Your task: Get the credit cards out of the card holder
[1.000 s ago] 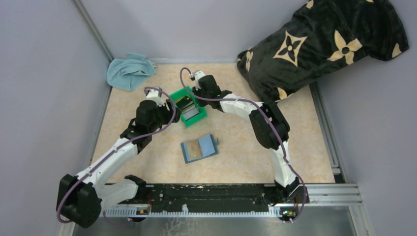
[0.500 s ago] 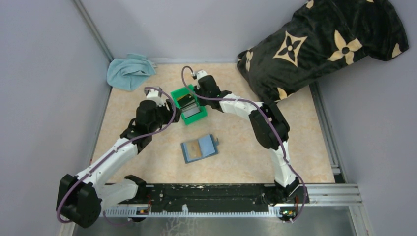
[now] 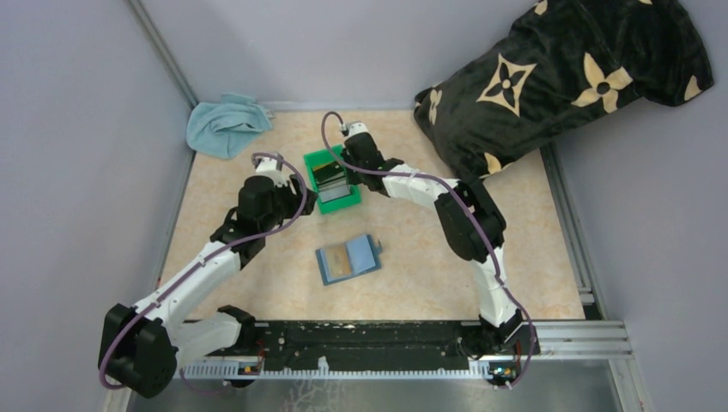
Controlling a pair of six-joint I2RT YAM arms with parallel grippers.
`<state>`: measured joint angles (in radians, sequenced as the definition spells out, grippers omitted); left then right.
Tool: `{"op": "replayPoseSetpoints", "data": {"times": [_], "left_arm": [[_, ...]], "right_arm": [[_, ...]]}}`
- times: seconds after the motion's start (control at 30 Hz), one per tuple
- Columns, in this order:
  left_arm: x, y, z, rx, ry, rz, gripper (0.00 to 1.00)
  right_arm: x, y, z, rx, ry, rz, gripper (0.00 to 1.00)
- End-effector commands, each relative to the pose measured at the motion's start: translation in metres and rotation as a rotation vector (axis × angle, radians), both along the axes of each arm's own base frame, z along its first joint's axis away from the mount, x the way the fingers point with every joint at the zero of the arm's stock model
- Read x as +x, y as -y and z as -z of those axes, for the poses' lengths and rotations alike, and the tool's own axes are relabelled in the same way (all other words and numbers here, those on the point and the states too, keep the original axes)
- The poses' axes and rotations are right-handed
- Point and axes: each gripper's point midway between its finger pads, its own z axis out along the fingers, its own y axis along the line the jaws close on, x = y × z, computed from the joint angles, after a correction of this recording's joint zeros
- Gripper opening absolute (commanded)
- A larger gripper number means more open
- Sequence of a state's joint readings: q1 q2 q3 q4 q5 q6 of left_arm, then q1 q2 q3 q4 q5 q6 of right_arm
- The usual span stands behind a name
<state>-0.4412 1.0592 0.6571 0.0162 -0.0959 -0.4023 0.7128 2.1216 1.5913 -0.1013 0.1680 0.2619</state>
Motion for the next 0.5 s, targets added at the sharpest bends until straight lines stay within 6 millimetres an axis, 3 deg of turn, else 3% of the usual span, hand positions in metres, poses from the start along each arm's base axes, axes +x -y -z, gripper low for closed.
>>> {"op": "replayPoseSetpoints", "data": {"times": [0.0, 0.2, 0.3, 0.47], "left_arm": [[-0.001, 0.000, -0.002, -0.019, 0.010, -0.004, 0.67], [-0.002, 0.001, 0.000, -0.029, 0.012, 0.000, 0.66], [-0.002, 0.003, 0.002, -0.033, 0.006, 0.008, 0.66], [-0.008, 0.007, 0.008, -0.060, -0.018, 0.022, 0.66]], "right_arm": [[0.002, -0.008, -0.074, 0.135, 0.114, 0.022, 0.20], [-0.006, -0.006, -0.100, 0.167, 0.160, -0.014, 0.47], [-0.011, -0.003, -0.113, 0.181, 0.188, -0.033, 0.52], [-0.027, 0.016, -0.123, 0.179, 0.213, -0.016, 0.53]]}}
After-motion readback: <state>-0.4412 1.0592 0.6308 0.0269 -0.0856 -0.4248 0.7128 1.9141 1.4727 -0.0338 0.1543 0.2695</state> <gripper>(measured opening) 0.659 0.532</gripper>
